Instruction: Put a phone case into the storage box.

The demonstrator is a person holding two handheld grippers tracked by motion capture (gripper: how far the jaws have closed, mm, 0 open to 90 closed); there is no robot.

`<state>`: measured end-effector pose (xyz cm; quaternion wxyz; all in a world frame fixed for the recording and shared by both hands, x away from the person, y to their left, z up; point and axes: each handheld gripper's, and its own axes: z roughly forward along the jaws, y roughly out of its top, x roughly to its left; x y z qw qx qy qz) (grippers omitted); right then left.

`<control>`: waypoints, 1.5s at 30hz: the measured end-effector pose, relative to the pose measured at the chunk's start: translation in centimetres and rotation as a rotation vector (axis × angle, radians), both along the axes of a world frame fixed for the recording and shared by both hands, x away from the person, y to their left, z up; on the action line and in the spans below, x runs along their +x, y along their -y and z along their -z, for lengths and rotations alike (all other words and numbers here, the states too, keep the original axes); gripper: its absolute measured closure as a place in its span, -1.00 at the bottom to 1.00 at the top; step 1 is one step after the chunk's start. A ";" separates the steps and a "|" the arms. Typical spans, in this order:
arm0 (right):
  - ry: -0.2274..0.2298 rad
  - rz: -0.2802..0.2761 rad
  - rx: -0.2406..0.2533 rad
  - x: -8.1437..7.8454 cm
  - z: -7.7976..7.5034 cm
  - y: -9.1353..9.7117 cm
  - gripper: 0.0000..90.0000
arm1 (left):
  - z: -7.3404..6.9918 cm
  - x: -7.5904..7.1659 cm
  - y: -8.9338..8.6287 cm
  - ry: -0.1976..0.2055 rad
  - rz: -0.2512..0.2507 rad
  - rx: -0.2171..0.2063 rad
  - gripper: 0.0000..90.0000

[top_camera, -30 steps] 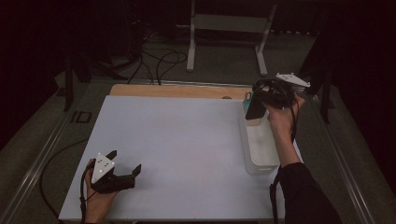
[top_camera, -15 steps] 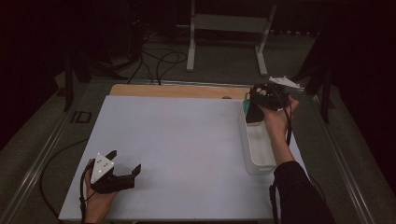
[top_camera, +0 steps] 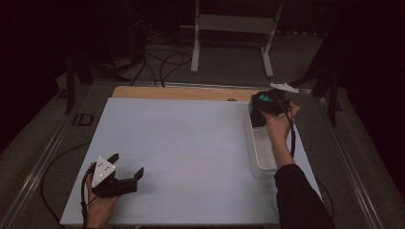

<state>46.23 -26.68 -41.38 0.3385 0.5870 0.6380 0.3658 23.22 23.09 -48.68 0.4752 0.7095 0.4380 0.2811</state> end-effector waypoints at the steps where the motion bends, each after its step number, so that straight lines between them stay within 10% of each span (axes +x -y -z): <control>1: -0.003 0.003 -0.002 0.1 0.1 0.0 -0.69 | 0.0 0.0 0.0 0.001 -0.001 -0.001 -0.99; 45: 0.000 -0.005 -0.017 2.3 2.0 0.1 -0.80 | 0.0 -0.2 0.0 0.000 0.007 -0.011 -0.98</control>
